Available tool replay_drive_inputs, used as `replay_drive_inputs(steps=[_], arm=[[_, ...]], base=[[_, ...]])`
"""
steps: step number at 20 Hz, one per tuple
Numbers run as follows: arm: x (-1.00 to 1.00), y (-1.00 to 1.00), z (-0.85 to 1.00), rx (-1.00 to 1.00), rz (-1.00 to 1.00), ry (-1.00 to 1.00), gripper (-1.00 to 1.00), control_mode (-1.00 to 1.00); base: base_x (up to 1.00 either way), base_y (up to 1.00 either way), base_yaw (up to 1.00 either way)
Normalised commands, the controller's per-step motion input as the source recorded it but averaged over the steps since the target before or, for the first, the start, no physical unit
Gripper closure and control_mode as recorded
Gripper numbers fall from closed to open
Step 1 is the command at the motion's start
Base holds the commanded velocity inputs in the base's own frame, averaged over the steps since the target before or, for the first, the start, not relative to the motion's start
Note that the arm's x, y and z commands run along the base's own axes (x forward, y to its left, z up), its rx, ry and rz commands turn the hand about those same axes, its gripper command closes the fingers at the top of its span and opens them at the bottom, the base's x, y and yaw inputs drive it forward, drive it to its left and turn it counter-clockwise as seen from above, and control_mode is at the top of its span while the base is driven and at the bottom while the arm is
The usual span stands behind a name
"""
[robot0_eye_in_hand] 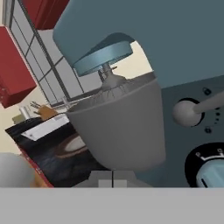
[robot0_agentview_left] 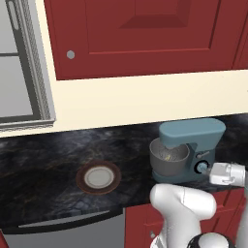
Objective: Add butter and sugar cubes to the stand mixer bowl and then turn on the stand mixer to begin making frosting.
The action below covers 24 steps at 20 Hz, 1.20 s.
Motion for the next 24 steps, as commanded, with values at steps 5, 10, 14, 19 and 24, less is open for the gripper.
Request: replay_drive_inputs(steps=[5,10,14,19,24], arm=[[0.28,-0.15,-0.22,0.00,0.00,-0.01,1.00,-1.00],[0.17,-0.13,-0.39,0.00,0.00,-0.05,1.00,-1.00],[0.24,-0.08,-0.16,0.00,0.00,-0.05,1.00,-1.00],[0.23,-0.04,-0.11,0.00,-0.01,-0.02,1.00,-1.00],[0.15,0.00,-0.02,0.00,-0.06,-0.02,1.00,-1.00]], base=[[0.00,0.00,0.00],[0.00,0.00,0.00],[0.00,0.00,0.00],[0.00,0.00,0.00],[0.00,0.00,0.00]])
